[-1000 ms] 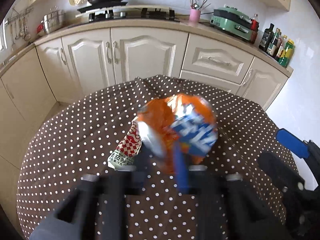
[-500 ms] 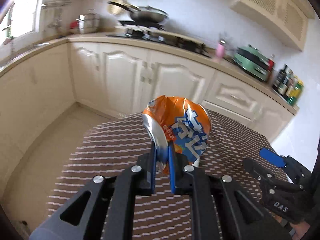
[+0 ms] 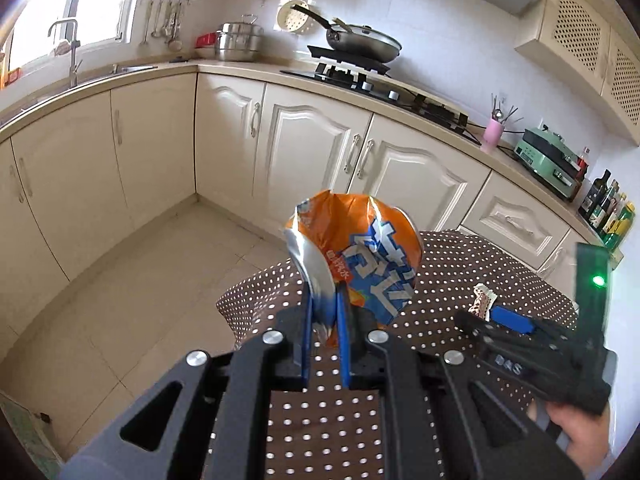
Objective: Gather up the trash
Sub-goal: 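Grasp the crushed orange can with the left tool while the right tool grasps the red-white checkered wrapper, then carry the orange can and checkered wrapper over the blue bucket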
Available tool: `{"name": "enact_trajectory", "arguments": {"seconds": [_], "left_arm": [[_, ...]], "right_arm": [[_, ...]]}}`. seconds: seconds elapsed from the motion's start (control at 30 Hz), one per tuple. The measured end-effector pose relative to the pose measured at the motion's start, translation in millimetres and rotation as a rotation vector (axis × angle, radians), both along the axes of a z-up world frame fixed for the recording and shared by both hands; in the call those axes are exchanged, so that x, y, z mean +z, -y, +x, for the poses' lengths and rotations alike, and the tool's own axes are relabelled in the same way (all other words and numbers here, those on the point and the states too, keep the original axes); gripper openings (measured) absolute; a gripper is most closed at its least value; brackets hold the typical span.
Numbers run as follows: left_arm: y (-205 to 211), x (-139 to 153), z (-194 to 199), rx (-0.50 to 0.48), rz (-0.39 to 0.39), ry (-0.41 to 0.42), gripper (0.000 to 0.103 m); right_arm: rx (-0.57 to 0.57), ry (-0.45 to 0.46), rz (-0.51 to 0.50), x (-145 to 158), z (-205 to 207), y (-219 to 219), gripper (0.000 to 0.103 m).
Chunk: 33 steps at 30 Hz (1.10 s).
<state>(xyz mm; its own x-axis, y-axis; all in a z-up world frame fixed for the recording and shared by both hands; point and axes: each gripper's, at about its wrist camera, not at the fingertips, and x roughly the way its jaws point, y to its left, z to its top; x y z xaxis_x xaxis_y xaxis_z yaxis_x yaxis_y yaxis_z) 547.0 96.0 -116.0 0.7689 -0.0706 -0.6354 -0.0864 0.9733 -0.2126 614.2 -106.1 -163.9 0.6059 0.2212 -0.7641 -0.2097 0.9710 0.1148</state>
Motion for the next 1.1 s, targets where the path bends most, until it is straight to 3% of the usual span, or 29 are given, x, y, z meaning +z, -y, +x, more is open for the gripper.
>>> {"name": "enact_trajectory", "arguments": {"seconds": [0.1, 0.17, 0.2, 0.33, 0.73, 1.1], "left_arm": [[-7, -1, -3, -0.014, -0.025, -0.002, 0.010], [-10, 0, -6, -0.022, -0.036, -0.004, 0.010], [-9, 0, -6, -0.024, -0.037, -0.002, 0.010], [-6, 5, -18, -0.037, -0.018, 0.007, 0.010], [8, 26, -105, -0.044, 0.109, 0.060, 0.010], [-26, 32, -218, 0.061, 0.188, 0.101, 0.010]], "right_arm": [[-0.017, -0.009, -0.020, -2, 7, -2, 0.056], [-0.031, -0.006, -0.048, -2, 11, -1, 0.035], [-0.030, -0.004, -0.055, -2, 13, 1, 0.030], [-0.017, -0.008, -0.036, -1, 9, 10, 0.020], [0.110, 0.043, 0.030, 21, -95, -1, 0.018], [0.291, 0.138, 0.149, 63, -204, -64, 0.018]]}}
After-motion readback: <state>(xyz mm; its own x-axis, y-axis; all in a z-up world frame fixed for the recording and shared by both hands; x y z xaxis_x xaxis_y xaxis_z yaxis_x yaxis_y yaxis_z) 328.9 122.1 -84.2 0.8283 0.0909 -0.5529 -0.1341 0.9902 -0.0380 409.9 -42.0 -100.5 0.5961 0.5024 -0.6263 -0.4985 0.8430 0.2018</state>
